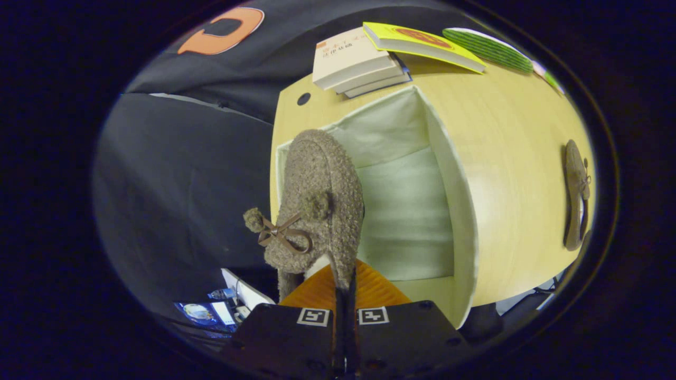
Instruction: Open the storage box then place both shoes into the box .Put the left shoe in first, then the right shoe, with the right side of both shoes facing outward in a uniform manner.
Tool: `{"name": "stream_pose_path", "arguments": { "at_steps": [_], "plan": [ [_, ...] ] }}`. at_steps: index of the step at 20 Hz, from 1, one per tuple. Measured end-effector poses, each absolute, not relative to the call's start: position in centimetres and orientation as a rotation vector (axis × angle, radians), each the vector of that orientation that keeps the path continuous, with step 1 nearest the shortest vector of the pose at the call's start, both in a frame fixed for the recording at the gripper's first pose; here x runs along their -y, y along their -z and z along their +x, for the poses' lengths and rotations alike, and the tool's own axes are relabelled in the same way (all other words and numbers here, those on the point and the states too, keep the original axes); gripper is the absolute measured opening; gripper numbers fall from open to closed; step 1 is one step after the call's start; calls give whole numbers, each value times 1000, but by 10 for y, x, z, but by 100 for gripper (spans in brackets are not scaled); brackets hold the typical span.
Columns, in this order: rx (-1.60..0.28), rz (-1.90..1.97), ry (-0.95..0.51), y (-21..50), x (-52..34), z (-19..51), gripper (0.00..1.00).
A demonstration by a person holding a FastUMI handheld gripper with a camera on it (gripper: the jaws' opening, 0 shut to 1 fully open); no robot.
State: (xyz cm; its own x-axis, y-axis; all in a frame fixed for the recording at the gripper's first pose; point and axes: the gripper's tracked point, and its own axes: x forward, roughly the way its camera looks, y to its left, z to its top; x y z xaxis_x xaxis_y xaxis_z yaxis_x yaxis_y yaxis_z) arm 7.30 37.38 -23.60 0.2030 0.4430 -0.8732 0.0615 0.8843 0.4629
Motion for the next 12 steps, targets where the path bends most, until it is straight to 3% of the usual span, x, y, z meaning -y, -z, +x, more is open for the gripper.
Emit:
{"name": "stream_pose_path", "arguments": {
  "at_steps": [6, 8, 12],
  "plan": [
    [-1350, 432, -273, 260, -387, 86, 11],
    [-1350, 448, -281, 259, -389, 87, 20],
    [-1319, 486, -319, 247, -392, 87, 55]
  ]
}}
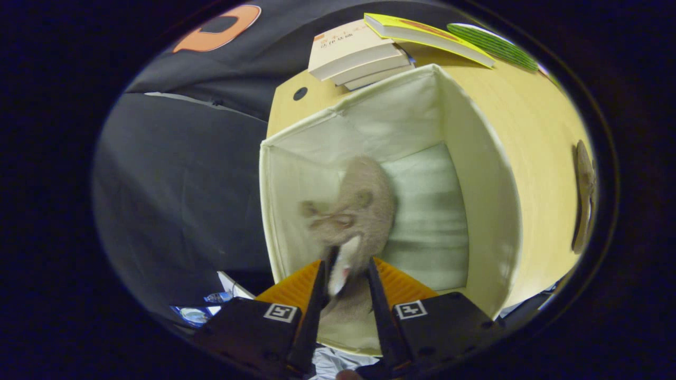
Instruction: Open the storage box then place both shoes into the box .Put the left shoe in first, then the right shoe, with the right side of both shoes facing outward in a uniform manner.
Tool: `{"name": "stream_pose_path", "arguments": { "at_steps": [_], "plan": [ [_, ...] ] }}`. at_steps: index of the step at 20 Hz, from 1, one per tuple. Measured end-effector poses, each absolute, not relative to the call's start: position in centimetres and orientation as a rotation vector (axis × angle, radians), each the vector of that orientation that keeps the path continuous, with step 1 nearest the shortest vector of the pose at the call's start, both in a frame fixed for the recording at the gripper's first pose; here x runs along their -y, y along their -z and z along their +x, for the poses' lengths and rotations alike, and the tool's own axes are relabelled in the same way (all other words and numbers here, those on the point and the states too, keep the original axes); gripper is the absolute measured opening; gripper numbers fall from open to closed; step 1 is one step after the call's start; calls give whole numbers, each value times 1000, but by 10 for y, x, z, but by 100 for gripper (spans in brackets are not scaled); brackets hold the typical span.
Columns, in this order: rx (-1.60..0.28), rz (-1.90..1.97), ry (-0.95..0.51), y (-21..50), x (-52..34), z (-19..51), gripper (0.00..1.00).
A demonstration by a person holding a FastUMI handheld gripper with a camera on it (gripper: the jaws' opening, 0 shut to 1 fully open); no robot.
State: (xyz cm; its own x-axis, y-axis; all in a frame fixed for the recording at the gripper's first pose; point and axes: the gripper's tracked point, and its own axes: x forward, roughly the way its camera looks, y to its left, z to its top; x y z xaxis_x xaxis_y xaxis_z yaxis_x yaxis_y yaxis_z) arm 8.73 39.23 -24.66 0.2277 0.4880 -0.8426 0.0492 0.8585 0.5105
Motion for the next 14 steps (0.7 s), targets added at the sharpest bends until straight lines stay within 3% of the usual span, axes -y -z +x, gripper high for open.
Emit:
{"name": "stream_pose_path", "arguments": {
  "at_steps": [5, 14],
  "plan": [
    [-1202, 426, -363, 205, -374, 88, 90],
    [-935, 187, -357, 117, -280, 64, 98]
  ]
}}
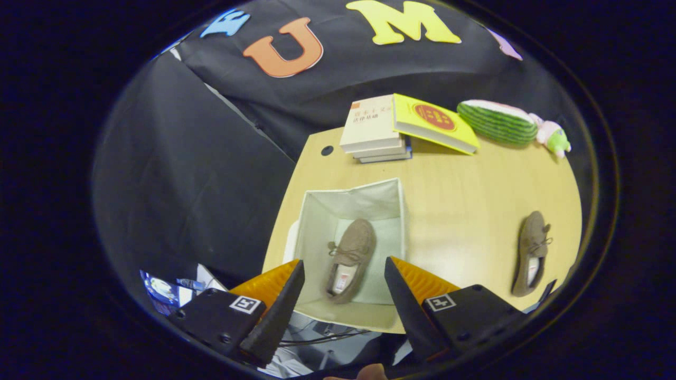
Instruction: Open the storage box then place both shoes into the box .Put the left shoe in first, then the right shoe, with the right side of both shoes facing outward in a uniform manner.
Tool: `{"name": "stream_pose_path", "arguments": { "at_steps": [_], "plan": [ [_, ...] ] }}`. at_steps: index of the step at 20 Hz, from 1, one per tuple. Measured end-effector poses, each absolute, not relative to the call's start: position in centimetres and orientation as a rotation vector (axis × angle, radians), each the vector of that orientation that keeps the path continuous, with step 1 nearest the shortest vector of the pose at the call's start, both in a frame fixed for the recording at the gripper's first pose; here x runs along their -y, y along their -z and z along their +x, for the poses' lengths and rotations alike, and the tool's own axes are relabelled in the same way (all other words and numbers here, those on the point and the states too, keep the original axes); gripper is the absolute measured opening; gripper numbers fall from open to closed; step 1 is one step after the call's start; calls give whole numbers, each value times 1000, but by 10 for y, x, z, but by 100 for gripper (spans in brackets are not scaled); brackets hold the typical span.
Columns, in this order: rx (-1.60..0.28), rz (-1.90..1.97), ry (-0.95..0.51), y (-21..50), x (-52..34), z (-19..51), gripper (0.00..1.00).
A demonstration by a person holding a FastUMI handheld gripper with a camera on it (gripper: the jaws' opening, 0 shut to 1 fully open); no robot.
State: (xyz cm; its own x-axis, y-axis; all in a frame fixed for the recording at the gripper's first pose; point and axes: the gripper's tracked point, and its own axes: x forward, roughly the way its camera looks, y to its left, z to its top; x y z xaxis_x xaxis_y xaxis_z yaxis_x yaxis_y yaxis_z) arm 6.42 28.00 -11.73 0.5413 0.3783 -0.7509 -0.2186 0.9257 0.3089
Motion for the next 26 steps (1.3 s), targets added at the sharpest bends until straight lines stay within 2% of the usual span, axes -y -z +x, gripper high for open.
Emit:
{"name": "stream_pose_path", "arguments": {
  "at_steps": [5, 10, 18, 26],
  "plan": [
    [-838, 173, -263, 82, -181, 52, 98],
    [-826, 139, -153, 90, -62, 42, 98],
    [-1032, 190, -73, 188, 63, 37, 98],
    [-1237, 267, -76, 290, 99, 50, 97]
  ]
}}
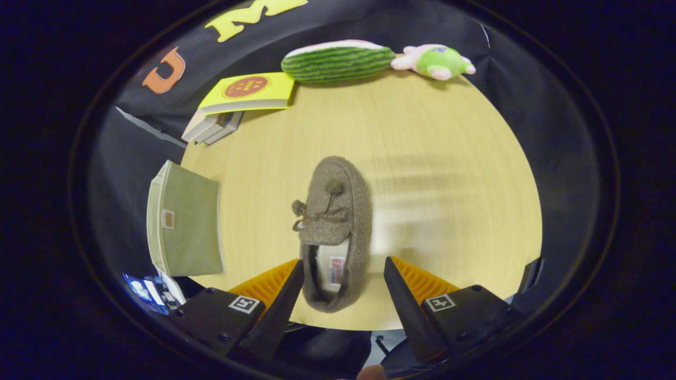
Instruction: Open the storage box then place both shoes into the box .Put the left shoe in first, then the right shoe, with the right side of both shoes facing outward in a uniform manner.
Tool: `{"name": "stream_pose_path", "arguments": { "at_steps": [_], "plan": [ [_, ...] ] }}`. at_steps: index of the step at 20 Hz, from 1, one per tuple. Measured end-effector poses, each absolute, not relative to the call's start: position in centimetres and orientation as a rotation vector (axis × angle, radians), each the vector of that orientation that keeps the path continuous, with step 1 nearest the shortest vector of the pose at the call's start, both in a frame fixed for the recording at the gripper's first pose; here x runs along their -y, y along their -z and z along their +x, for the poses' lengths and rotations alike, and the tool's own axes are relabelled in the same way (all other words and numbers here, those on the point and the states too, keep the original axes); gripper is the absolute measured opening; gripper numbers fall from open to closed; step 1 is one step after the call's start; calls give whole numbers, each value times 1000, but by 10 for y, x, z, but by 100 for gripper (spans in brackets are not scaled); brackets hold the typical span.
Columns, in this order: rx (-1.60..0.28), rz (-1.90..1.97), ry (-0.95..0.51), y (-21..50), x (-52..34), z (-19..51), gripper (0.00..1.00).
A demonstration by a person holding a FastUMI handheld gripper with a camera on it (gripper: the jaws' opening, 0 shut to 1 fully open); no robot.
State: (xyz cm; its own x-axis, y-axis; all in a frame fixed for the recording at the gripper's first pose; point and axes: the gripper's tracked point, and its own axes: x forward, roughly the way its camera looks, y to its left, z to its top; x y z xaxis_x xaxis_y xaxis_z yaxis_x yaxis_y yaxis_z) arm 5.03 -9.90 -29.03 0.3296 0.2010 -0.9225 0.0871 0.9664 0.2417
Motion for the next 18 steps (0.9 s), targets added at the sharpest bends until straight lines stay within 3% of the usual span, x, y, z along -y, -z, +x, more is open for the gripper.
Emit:
{"name": "stream_pose_path", "arguments": {
  "at_steps": [5, 13, 18],
  "plan": [
    [-1326, 297, -105, 320, 96, 53, 90],
    [-1400, 375, -106, 343, 92, 58, 44],
    [-1405, 369, -84, 341, 97, 56, 25]
  ]
}}
